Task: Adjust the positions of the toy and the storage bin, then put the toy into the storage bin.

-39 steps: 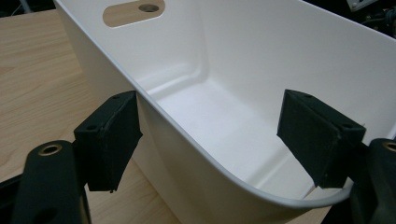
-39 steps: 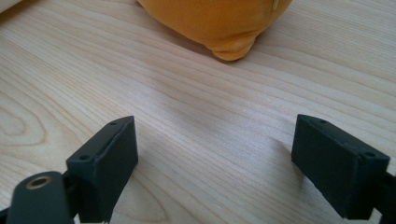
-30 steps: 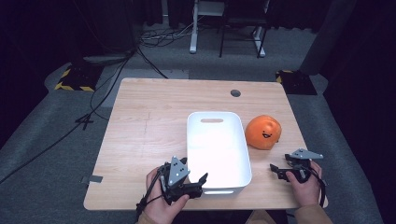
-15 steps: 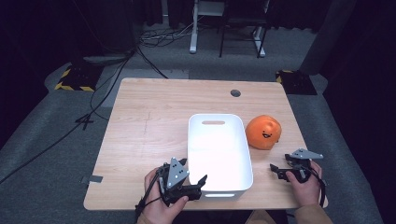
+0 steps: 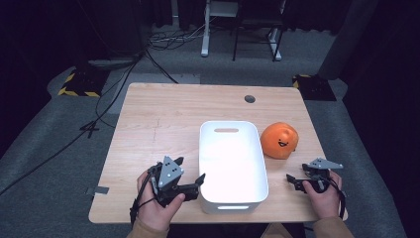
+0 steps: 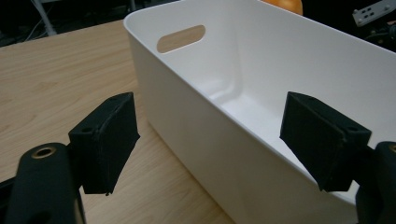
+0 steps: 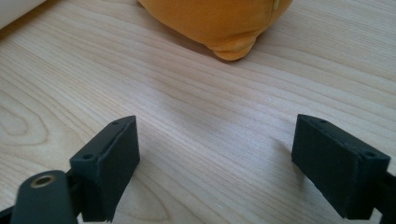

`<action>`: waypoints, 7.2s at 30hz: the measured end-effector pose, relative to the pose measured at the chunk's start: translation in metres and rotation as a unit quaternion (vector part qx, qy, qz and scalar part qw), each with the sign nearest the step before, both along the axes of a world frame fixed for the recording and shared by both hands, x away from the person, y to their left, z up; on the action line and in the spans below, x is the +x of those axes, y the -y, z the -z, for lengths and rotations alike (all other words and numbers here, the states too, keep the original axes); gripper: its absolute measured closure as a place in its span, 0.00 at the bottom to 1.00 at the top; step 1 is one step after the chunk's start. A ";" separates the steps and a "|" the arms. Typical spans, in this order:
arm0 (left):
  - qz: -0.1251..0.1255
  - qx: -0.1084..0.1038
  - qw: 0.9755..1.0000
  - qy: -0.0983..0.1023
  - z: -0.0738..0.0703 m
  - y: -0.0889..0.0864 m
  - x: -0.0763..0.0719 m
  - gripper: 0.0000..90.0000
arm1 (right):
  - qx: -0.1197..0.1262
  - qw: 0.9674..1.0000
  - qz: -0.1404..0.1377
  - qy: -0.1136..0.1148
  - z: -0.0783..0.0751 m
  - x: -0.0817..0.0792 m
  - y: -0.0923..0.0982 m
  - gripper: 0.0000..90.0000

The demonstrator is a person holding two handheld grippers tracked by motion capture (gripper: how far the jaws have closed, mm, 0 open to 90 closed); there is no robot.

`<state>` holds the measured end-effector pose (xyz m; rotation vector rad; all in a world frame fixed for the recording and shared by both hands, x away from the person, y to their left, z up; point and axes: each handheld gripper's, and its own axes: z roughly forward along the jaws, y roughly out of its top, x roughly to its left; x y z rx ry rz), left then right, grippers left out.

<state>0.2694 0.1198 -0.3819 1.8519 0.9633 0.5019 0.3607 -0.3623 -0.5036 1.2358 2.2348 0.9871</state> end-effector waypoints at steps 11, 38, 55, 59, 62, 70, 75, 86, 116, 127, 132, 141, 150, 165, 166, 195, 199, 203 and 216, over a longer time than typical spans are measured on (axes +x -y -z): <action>-0.050 0.014 0.999 0.002 0.003 -0.028 0.011 0.20 | 0.002 1.000 0.003 0.000 0.000 0.000 -0.001 0.17; -0.102 0.059 0.988 -0.095 0.068 -0.076 0.056 0.20 | 0.002 1.000 0.003 0.000 0.000 0.000 -0.001 0.17; -0.100 0.078 0.980 -0.153 0.102 -0.089 0.070 0.20 | 0.002 1.000 0.003 0.000 0.000 0.000 -0.001 0.17; -0.102 0.089 0.978 -0.158 0.111 -0.091 0.073 0.19 | 0.002 1.000 0.002 0.001 0.000 0.000 -0.001 0.17; -0.082 0.105 0.982 -0.136 0.121 -0.094 0.075 0.16 | 0.002 1.000 0.003 0.000 0.000 0.000 -0.001 0.17; -0.078 0.108 0.982 -0.137 0.121 -0.094 0.077 0.11 | 0.002 1.000 0.002 0.001 0.000 0.000 -0.001 0.17; -0.076 0.110 0.981 -0.137 0.121 -0.094 0.078 0.11 | 0.002 1.000 0.003 0.000 0.000 0.000 -0.001 0.17; -0.074 0.108 0.982 -0.137 0.121 -0.094 0.079 0.10 | 0.000 1.000 0.008 0.000 0.000 0.000 -0.001 0.17; -0.073 0.111 0.982 -0.137 0.122 -0.094 0.081 0.08 | 0.039 0.999 -0.021 0.023 -0.047 -0.004 -0.004 0.48; -0.073 0.111 0.982 -0.137 0.122 -0.094 0.081 0.08 | 0.057 0.996 -0.037 0.052 -0.071 0.009 -0.006 0.52; -0.073 0.111 0.982 -0.137 0.122 -0.094 0.081 0.08 | 0.059 0.995 -0.041 0.067 -0.083 0.015 -0.006 0.52; -0.073 0.112 0.981 -0.138 0.121 -0.094 0.081 0.08 | 0.070 0.992 -0.046 0.094 -0.101 0.030 -0.009 0.52; -0.073 0.111 0.982 -0.138 0.122 -0.094 0.081 0.08 | 0.091 0.990 -0.041 0.103 -0.107 0.045 -0.013 0.55; -0.073 0.111 0.982 -0.137 0.122 -0.094 0.081 0.08 | 0.116 0.987 -0.037 0.103 -0.107 0.071 -0.020 0.55; -0.073 0.111 0.982 -0.137 0.122 -0.094 0.081 0.08 | 0.118 0.987 -0.039 0.100 -0.106 0.074 -0.021 0.55; -0.073 0.112 0.981 -0.138 0.121 -0.094 0.081 0.08 | 0.112 0.980 -0.089 0.135 -0.155 0.040 -0.018 0.91; -0.073 0.111 0.982 -0.137 0.122 -0.094 0.081 0.08 | 0.119 0.978 -0.101 0.138 -0.166 0.032 -0.017 0.91; -0.073 0.111 0.982 -0.137 0.122 -0.094 0.081 0.08 | 0.122 0.976 -0.111 0.142 -0.176 0.026 -0.018 0.91; -0.073 0.111 0.982 -0.137 0.122 -0.094 0.081 0.08 | 0.136 0.967 -0.133 0.171 -0.210 0.002 -0.020 0.92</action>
